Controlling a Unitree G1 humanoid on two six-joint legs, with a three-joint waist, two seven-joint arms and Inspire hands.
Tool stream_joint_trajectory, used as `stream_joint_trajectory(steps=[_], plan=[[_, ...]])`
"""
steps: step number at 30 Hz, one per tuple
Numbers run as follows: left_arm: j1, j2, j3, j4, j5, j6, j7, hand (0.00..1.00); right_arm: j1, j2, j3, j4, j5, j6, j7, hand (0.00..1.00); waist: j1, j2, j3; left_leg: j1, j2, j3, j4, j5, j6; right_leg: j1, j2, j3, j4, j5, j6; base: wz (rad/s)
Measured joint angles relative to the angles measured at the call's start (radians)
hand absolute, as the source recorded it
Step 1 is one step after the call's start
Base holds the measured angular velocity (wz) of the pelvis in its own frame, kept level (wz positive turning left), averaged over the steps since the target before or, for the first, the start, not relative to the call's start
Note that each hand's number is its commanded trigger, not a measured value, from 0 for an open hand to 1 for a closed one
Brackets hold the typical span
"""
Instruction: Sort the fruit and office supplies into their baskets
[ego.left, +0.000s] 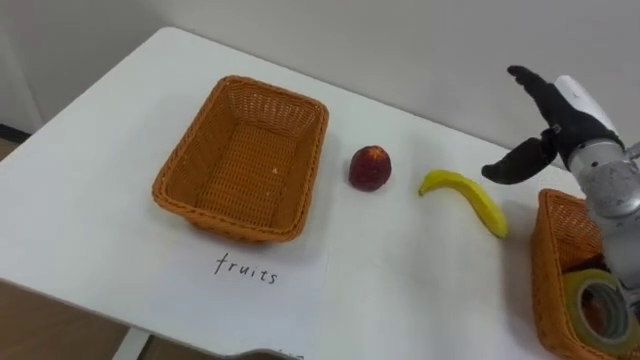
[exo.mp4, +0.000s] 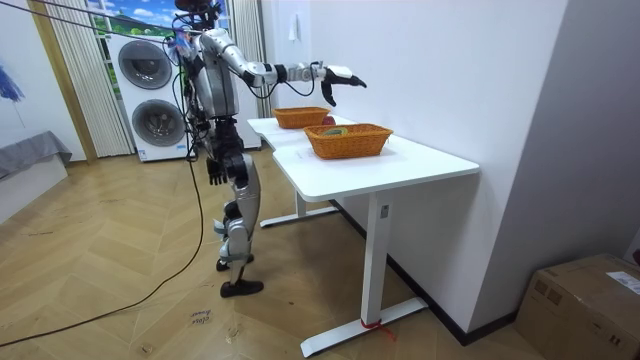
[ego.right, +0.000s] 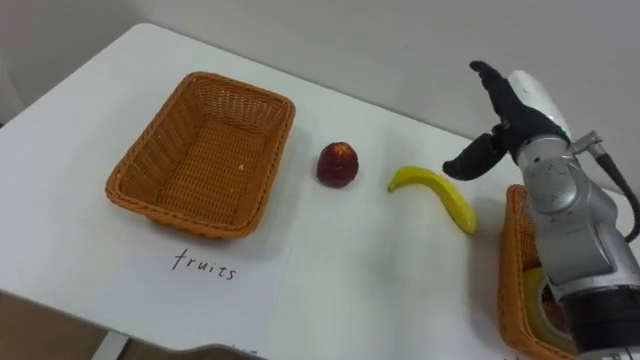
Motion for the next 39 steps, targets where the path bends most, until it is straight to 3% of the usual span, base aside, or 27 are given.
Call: stream_joint_trajectory(steps=[9, 11, 15, 18, 28, 39], plan=[[-0.013, 0.006, -0.014, -0.007, -0.001, 0.013, 0.004, 0.0, -0.01, -0.004, 0.046, 0.043, -0.004, 0.013, 0.012, 0.0, 0.012, 0.004, 0.0009, -0.057, 0.0, -0.005, 0.029, 0.0, 0.0, -0.035, 0.0, -0.018, -0.001, 0.0, 0.0, 0.03], [-0.024, 0.005, -0.036, -0.012, 0.0, 0.007, 0.01, 0.0, -0.024, -0.004, 0.05, 0.081, -0.018, 0.011, 0.01, 0.0, 0.03, 0.014, 0.0075, -0.081, 0.0, -0.005, 0.038, 0.001, -0.002, -0.059, -0.002, -0.024, 0.001, 0.002, -0.003, -0.03], [-0.047, 0.008, -0.074, -0.008, -0.001, 0.005, 0.026, 0.0, -0.051, -0.004, 0.094, 0.187, -0.024, 0.008, -0.009, 0.0, 0.042, 0.021, 0.0118, -0.116, 0.001, -0.002, 0.04, 0.008, -0.003, -0.093, -0.001, -0.025, 0.002, 0.007, -0.01, -0.02], [-0.074, 0.008, -0.11, -0.007, -0.003, 0.003, 0.026, 0.0, -0.077, -0.004, 0.136, 0.277, -0.03, -0.003, -0.021, 0.0, 0.057, 0.019, 0.0108, -0.149, 0.001, 0.0, 0.037, 0.018, -0.004, -0.128, -0.001, -0.025, 0.003, 0.01, -0.015, 0.01], [-0.141, 0.015, -0.151, -0.002, -0.053, -0.046, 0.048, 0.0, -0.201, -0.003, 0.202, 0.421, -0.019, -0.063, -0.106, 0.0, 0.06, 0.015, 0.0127, -0.191, 0.002, -0.001, 0.035, 0.029, -0.006, -0.174, -0.003, -0.037, 0.001, 0.012, -0.018, 0.02], [-0.167, 0.016, -0.167, 0.011, -0.081, -0.068, 0.077, 0.0, -0.216, -0.003, 0.231, 0.477, -0.016, -0.088, -0.146, 0.0, 0.062, 0.014, 0.0133, -0.208, 0.003, -0.001, 0.036, 0.03, -0.007, -0.19, -0.003, -0.042, 0.001, 0.013, -0.02, 0.0]])
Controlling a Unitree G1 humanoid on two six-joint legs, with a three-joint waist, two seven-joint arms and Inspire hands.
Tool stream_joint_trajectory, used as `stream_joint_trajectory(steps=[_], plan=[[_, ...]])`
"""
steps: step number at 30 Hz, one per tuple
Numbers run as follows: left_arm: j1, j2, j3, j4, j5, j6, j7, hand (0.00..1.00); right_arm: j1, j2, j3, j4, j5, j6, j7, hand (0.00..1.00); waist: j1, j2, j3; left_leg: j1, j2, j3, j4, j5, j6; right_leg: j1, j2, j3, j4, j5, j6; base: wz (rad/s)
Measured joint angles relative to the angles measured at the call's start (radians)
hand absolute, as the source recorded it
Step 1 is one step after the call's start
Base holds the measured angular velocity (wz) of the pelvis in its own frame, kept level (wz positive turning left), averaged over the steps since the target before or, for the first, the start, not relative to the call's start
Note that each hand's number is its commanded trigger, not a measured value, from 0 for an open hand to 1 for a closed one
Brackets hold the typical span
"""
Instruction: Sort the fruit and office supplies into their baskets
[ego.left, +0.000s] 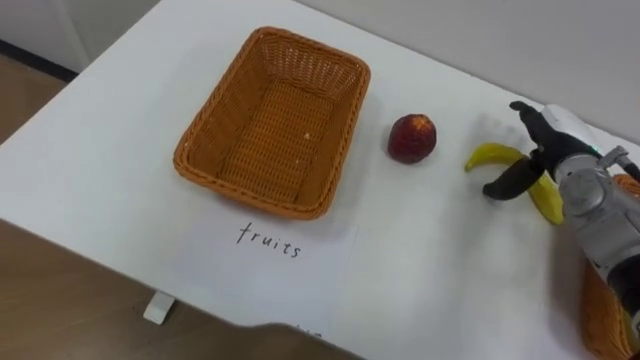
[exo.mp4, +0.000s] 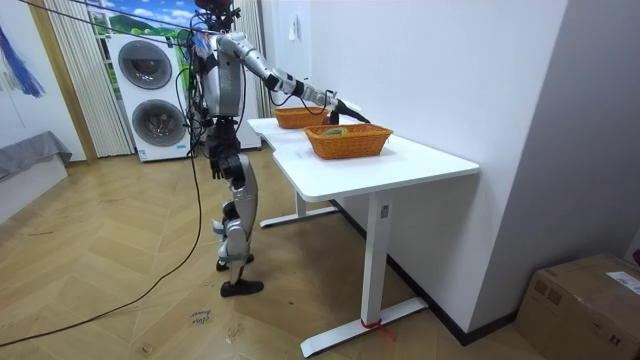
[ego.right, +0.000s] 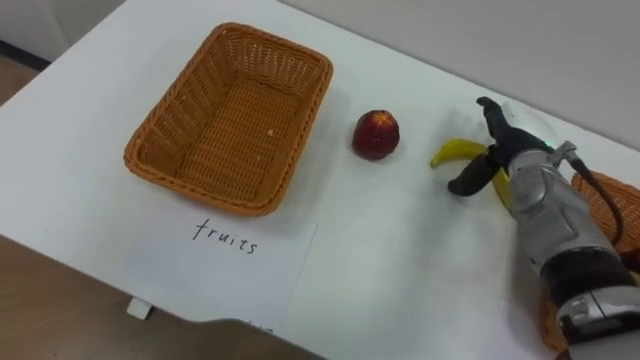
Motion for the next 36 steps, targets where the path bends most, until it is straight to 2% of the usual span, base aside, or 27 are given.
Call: stream_joint_trajectory(steps=[4, 8, 24, 29, 36], plan=[[-0.003, -0.001, -0.001, 0.012, 0.0, -0.005, 0.001, 0.0, -0.013, 0.0, -0.001, 0.026, 0.0, -0.017, -0.008, 0.0, 0.003, 0.007, 0.0046, -0.004, 0.0, 0.0, -0.001, 0.001, 0.0, -0.002, 0.0, -0.004, 0.0, 0.001, -0.001, 0.0], [-0.007, -0.001, -0.002, 0.021, 0.0, -0.005, 0.002, 0.0, -0.015, -0.004, -0.001, 0.026, 0.001, -0.02, -0.014, 0.0, 0.003, 0.013, 0.0057, -0.013, 0.001, -0.002, -0.001, 0.001, 0.0, -0.005, 0.0, -0.007, 0.0, 0.002, -0.002, 0.01], [-0.008, -0.001, -0.002, 0.025, 0.0, -0.005, 0.002, 0.0, -0.024, -0.014, -0.001, 0.042, -0.001, -0.033, -0.028, 0.0, 0.003, 0.024, 0.0038, -0.007, 0.0, -0.003, 0.004, 0.001, -0.001, -0.002, 0.0, -0.007, 0.0, 0.002, -0.002, 0.0], [-0.008, -0.003, -0.002, 0.023, 0.002, -0.002, 0.002, 0.0, -0.025, -0.015, -0.003, 0.041, 0.0, -0.029, -0.016, 0.0, 0.0, 0.029, 0.0, -0.013, 0.0, -0.006, 0.004, 0.001, -0.001, -0.003, 0.0, -0.01, 0.0, 0.002, -0.002, 0.0], [-0.01, -0.003, -0.001, 0.028, 0.003, 0.01, -0.005, 0.0, -0.025, -0.016, -0.002, 0.041, 0.012, -0.008, 0.046, 0.0, 0.002, 0.022, -0.0067, -0.005, 0.0, -0.006, 0.003, 0.003, -0.001, -0.001, 0.0, -0.01, 0.0, 0.002, -0.002, 0.0]])
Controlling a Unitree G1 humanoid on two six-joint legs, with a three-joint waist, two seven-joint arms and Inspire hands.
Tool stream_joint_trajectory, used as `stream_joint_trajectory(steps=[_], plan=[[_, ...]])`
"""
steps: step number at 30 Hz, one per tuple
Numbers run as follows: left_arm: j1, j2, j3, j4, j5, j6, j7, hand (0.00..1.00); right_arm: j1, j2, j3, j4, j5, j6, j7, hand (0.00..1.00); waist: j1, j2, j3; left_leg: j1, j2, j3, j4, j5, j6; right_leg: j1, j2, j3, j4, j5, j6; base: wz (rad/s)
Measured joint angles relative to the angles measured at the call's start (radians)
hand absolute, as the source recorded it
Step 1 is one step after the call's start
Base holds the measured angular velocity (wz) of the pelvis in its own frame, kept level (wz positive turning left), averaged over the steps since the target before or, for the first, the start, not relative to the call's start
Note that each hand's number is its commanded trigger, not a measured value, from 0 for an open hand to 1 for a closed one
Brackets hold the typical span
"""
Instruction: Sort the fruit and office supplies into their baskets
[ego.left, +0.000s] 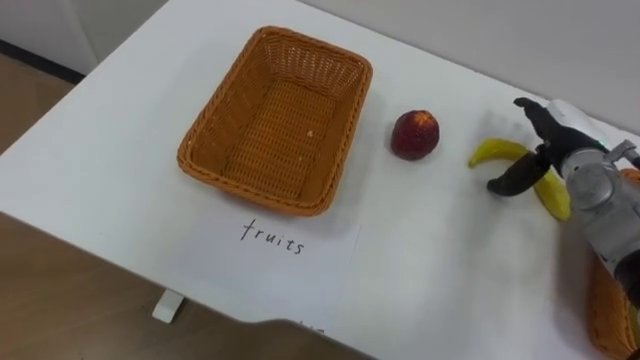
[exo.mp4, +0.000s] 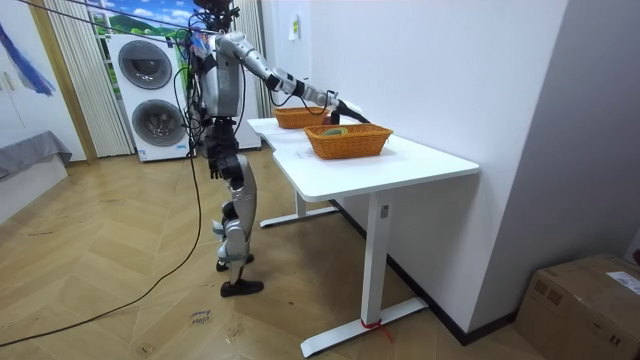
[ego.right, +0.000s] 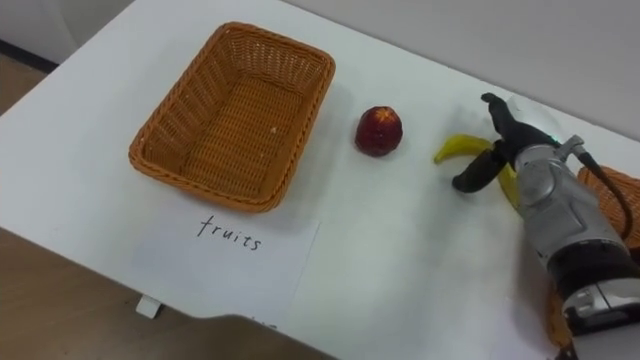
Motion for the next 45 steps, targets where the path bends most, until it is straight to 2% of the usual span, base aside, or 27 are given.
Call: stream_joint_trajectory(steps=[8, 15, 16, 17, 19, 24, 29, 35, 45], plan=[[-0.02, 0.002, 0.0, 0.021, 0.001, 0.0, -0.035, 0.0, -0.008, -0.005, 0.001, 0.057, 0.05, 0.0, 0.101, 0.0, 0.001, 0.0, 0.0034, 0.003, 0.0, 0.001, -0.003, 0.001, -0.001, 0.002, 0.0, 0.003, 0.004, 0.001, -0.001, 0.0], [-0.029, 0.009, -0.001, 0.04, 0.003, -0.001, -0.047, 0.0, -0.008, -0.005, 0.011, 0.058, 0.049, -0.001, 0.186, 0.0, 0.003, -0.015, 0.0088, 0.001, 0.001, 0.001, -0.003, 0.002, -0.002, 0.0, 0.001, 0.002, 0.004, 0.002, -0.003, 0.0], [-0.03, 0.012, -0.001, 0.04, 0.003, -0.002, -0.05, 0.0, -0.008, -0.005, 0.011, 0.058, 0.048, -0.001, 0.192, 0.02, 0.004, -0.017, 0.0094, 0.0, 0.002, 0.001, -0.002, 0.002, -0.002, 0.0, 0.001, 0.002, 0.003, 0.002, -0.003, 0.0], [-0.03, 0.015, -0.001, 0.041, 0.003, -0.002, -0.052, 0.0, -0.008, -0.005, 0.011, 0.058, 0.048, -0.001, 0.197, 0.29, 0.004, -0.018, 0.0091, -0.001, 0.001, 0.0, -0.001, 0.002, -0.002, 0.0, 0.001, 0.001, 0.002, 0.003, -0.003, 0.0], [-0.034, 0.02, -0.001, 0.041, 0.003, -0.003, -0.052, 0.0, -0.008, -0.005, 0.011, 0.058, 0.047, -0.001, 0.201, 1.0, 0.004, -0.019, 0.009, -0.003, 0.001, -0.001, -0.001, 0.002, -0.002, 0.0, 0.002, 0.001, 0.002, 0.003, -0.003, 0.0], [-0.043, 0.028, -0.001, 0.05, 0.003, -0.005, -0.053, 0.0, -0.009, -0.007, 0.01, 0.056, 0.037, -0.002, 0.196, 1.0, 0.005, -0.018, 0.0093, -0.008, 0.001, -0.003, -0.001, 0.002, -0.002, -0.001, 0.002, 0.0, 0.001, 0.003, -0.003, 0.0], [-0.048, 0.029, -0.001, 0.063, 0.003, -0.013, -0.071, 0.0, -0.012, -0.038, 0.012, 0.057, 0.009, 0.001, 0.172, 1.0, 0.028, -0.019, 0.0098, -0.004, 0.001, -0.01, 0.003, 0.002, -0.003, 0.0, 0.003, -0.006, -0.002, 0.003, -0.003, 0.04], [-0.047, 0.029, -0.001, 0.079, 0.003, -0.013, -0.073, 0.0, -0.014, -0.04, 0.033, 0.057, 0.005, 0.01, 0.172, 1.0, 0.027, -0.02, 0.014, -0.009, 0.001, -0.016, 0.004, 0.002, -0.003, 0.0, 0.003, -0.013, -0.003, 0.003, -0.003, 0.03], [-0.051, 0.035, -0.003, 0.08, 0.003, -0.013, -0.073, 0.0, -0.022, -0.04, 0.052, 0.062, 0.017, 0.025, 0.195, 1.0, 0.026, -0.026, 0.0159, -0.01, 0.002, -0.018, -0.004, 0.002, -0.003, 0.001, 0.003, -0.02, -0.003, 0.003, -0.003, 0.0]])
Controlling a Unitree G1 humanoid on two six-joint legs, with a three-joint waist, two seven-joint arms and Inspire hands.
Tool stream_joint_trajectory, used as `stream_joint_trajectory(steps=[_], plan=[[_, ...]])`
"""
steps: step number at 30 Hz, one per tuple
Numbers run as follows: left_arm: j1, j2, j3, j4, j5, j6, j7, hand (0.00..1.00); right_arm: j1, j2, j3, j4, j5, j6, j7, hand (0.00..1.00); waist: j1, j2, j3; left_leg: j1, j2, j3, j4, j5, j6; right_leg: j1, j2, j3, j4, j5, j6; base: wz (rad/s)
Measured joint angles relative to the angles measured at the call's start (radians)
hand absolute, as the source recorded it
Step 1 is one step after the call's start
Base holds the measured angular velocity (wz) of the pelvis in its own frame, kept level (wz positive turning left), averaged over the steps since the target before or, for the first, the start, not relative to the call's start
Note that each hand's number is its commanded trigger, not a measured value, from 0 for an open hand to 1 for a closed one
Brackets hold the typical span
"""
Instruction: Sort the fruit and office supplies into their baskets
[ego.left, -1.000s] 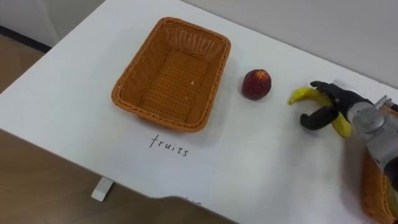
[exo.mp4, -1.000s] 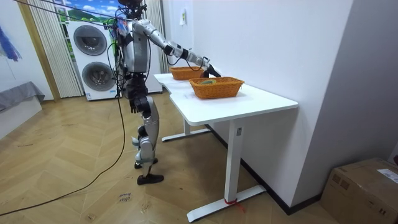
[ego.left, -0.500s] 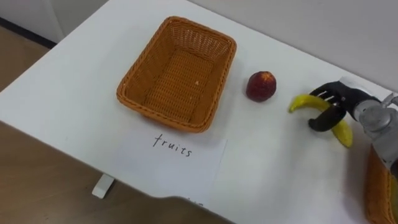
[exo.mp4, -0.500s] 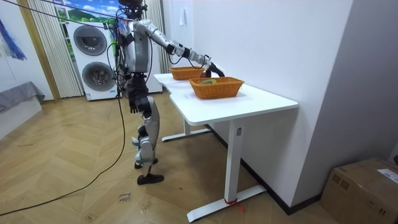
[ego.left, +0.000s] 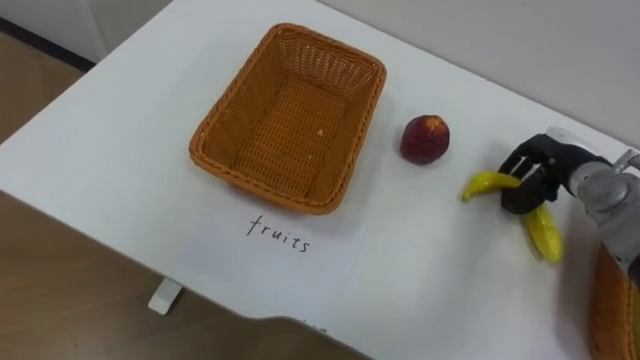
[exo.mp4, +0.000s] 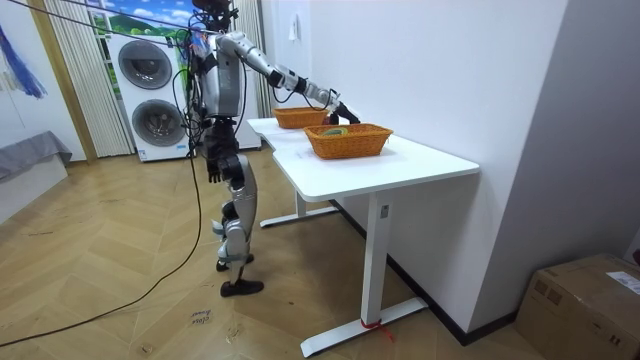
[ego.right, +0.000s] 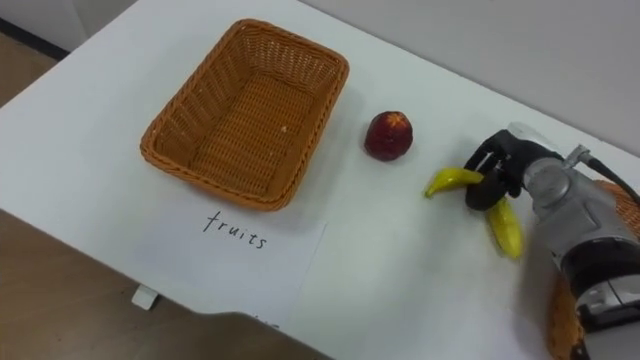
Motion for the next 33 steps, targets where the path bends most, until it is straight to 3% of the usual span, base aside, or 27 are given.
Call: stream_joint_trajectory(steps=[7, 11, 19, 30, 33], plan=[[-0.004, 0.008, -0.023, 0.006, 0.0, 0.008, -0.002, 0.0, -0.007, -0.003, 0.043, 0.004, 0.005, 0.02, 0.002, 1.0, 0.014, -0.015, 0.004, 0.0, 0.0, -0.001, 0.002, 0.0, 0.0, 0.001, 0.0, -0.004, 0.0, 0.0, 0.0, 0.0], [-0.012, 0.014, -0.027, 0.01, 0.0, 0.011, -0.017, 0.0, -0.013, -0.009, 0.069, 0.003, 0.002, 0.043, 0.006, 1.0, 0.03, -0.022, 0.0024, 0.001, 0.0, -0.001, 0.002, 0.0, 0.0, 0.001, -0.001, -0.004, 0.001, 0.0, 0.0, 0.0], [-0.012, 0.038, -0.037, 0.009, -0.011, 0.012, -0.017, 0.0, -0.017, -0.009, 0.089, -0.012, 0.008, 0.063, 0.014, 1.0, 0.032, -0.024, 0.0026, 0.002, 0.0, 0.0, 0.013, 0.0, -0.001, 0.003, 0.0, -0.002, 0.001, 0.0, 0.0, 0.0], [0.014, 0.041, -0.016, -0.002, -0.013, -0.002, 0.005, 0.0, 0.018, -0.009, 0.087, -0.235, -0.017, 0.04, 0.035, 1.0, 0.012, -0.027, -0.0013, 0.003, 0.0, 0.005, 0.015, 0.0, -0.001, 0.001, -0.001, -0.002, 0.002, 0.001, -0.002, -0.01], [0.034, 0.039, -0.013, -0.005, -0.011, -0.013, 0.005, 0.0, 0.025, -0.009, 0.078, -0.303, -0.016, 0.03, 0.038, 1.0, -0.01, -0.025, -0.0048, 0.003, -0.001, 0.003, 0.015, 0.001, 0.0, 0.003, -0.003, 0.0, 0.002, 0.001, -0.002, 0.03]])
